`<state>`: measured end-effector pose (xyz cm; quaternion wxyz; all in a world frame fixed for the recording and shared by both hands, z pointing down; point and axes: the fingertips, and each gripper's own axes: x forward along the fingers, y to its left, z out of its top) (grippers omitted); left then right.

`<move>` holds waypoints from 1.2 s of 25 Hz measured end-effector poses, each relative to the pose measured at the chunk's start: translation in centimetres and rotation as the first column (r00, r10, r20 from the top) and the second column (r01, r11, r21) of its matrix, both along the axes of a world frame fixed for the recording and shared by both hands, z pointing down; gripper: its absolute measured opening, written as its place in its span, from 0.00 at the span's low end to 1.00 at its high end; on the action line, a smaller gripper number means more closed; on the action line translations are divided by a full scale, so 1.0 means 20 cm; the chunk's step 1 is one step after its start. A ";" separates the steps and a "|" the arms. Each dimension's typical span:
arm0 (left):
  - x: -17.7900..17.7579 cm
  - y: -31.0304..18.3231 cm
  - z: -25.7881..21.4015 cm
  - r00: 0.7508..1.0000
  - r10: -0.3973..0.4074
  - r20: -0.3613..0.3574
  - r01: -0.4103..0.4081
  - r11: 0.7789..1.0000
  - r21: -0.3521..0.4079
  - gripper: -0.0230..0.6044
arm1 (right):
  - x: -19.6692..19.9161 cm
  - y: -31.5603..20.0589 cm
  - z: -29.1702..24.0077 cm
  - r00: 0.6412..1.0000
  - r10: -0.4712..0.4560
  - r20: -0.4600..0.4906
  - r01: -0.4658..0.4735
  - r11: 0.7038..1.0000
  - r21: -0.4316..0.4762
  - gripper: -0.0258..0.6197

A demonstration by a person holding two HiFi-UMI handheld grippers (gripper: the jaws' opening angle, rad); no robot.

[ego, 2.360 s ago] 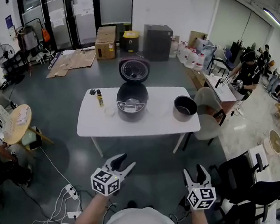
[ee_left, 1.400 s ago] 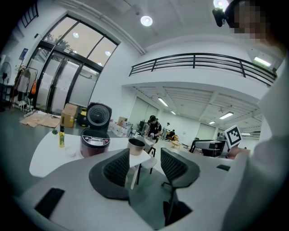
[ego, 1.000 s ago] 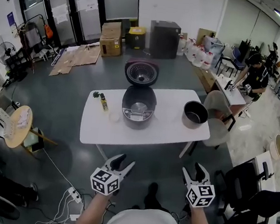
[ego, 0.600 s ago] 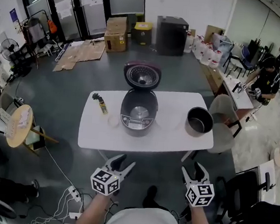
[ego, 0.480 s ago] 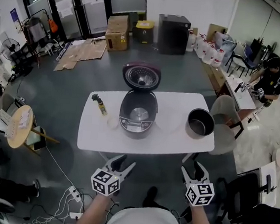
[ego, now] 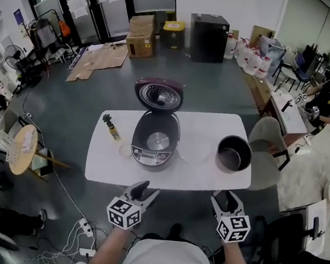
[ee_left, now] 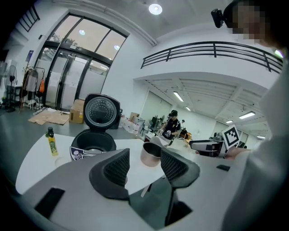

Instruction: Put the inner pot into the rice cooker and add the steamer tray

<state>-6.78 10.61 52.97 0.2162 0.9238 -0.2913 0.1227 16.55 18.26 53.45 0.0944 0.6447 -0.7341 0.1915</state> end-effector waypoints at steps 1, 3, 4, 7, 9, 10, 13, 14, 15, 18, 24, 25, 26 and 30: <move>0.03 -0.02 0.00 1.000 0.000 0.002 0.000 1.000 0.000 0.41 | 0.02 -0.02 0.01 1.000 0.000 0.003 0.000 1.000 -0.002 0.47; 0.06 -0.05 0.01 1.000 -0.001 0.008 0.001 1.000 -0.003 0.41 | 0.06 -0.05 0.02 1.000 0.000 0.009 0.001 1.000 -0.008 0.47; 0.08 -0.05 0.02 1.000 0.000 0.013 0.001 1.000 -0.005 0.41 | 0.07 -0.06 0.03 1.000 -0.001 0.012 0.001 1.000 -0.011 0.47; 0.10 -0.08 0.03 1.000 -0.001 0.026 0.002 1.000 -0.013 0.41 | 0.10 -0.09 0.06 1.000 -0.002 0.022 0.002 1.000 -0.023 0.47; 0.10 -0.11 0.03 0.999 -0.001 0.034 0.002 1.000 -0.014 0.41 | 0.10 -0.12 0.07 1.000 0.000 0.029 0.001 1.000 -0.030 0.47; 0.10 -0.12 0.03 0.999 0.000 0.038 0.001 1.000 -0.014 0.41 | 0.11 -0.13 0.07 1.000 0.001 0.032 0.000 0.999 -0.033 0.47; 0.11 -0.20 0.03 0.999 0.004 0.046 -0.004 1.000 -0.012 0.41 | 0.11 -0.20 0.08 0.999 0.006 0.033 -0.005 0.999 -0.040 0.47; 0.11 -0.23 0.04 0.999 0.006 0.046 -0.005 1.000 -0.012 0.41 | 0.11 -0.22 0.09 0.999 0.009 0.032 -0.008 0.999 -0.041 0.47; 0.12 -0.26 0.05 0.999 0.008 0.045 -0.008 1.000 -0.012 0.41 | 0.12 -0.25 0.10 0.999 0.013 0.031 -0.012 0.999 -0.041 0.47; 0.14 -0.37 0.06 0.999 0.024 0.040 -0.023 1.000 -0.013 0.41 | 0.12 -0.33 0.11 0.999 0.034 0.026 -0.033 0.998 -0.044 0.47; 0.18 -0.61 0.07 0.995 0.094 0.038 -0.093 0.996 -0.016 0.41 | 0.10 -0.52 0.10 0.997 0.082 0.008 -0.082 0.995 -0.060 0.47; 0.19 -0.65 0.07 0.994 0.106 0.036 -0.106 0.994 -0.018 0.41 | 0.10 -0.55 0.10 0.996 0.089 0.004 -0.088 0.994 -0.064 0.47; 0.20 -0.68 0.08 0.992 0.118 0.033 -0.118 0.993 -0.021 0.41 | 0.09 -0.57 0.10 0.995 0.095 0.002 -0.095 0.993 -0.067 0.47; 0.21 -0.83 0.11 0.987 0.160 0.031 -0.160 0.987 -0.032 0.41 | 0.06 -0.70 0.12 0.993 0.122 -0.004 -0.122 0.990 -0.076 0.47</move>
